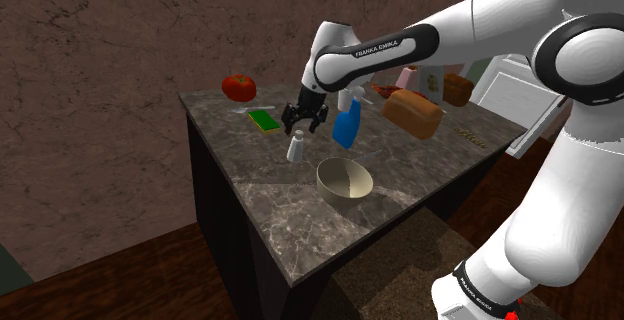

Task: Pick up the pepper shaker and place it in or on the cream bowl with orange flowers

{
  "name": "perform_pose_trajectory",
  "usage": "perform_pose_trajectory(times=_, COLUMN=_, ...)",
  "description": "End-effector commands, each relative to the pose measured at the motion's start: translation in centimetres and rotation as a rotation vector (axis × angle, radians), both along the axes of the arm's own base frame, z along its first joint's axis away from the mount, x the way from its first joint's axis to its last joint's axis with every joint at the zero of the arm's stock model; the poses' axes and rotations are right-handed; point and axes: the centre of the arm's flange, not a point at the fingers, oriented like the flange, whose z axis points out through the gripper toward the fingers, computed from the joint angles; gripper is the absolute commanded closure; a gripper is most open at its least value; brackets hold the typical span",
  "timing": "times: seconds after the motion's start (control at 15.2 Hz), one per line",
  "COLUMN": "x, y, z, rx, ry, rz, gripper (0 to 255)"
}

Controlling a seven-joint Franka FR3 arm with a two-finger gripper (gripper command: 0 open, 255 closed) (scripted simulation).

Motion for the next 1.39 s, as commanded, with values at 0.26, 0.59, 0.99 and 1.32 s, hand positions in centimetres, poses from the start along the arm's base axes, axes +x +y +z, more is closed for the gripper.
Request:
perform_pose_trajectory(times=0.26, x=0.1, y=0.2, z=-1.3, rx=0.000, ry=0.000, rz=0.000, gripper=0)
perform_pose_trajectory(times=0.59, x=0.1, y=0.2, z=-1.3, rx=0.000, ry=0.000, rz=0.000, gripper=255)
perform_pose_trajectory(times=0.99, x=0.1, y=0.2, z=-1.3, rx=0.000, ry=0.000, rz=0.000, gripper=255)
perform_pose_trajectory(times=1.32, x=0.1, y=0.2, z=-0.2, rx=0.000, ry=0.000, rz=0.000, gripper=255)
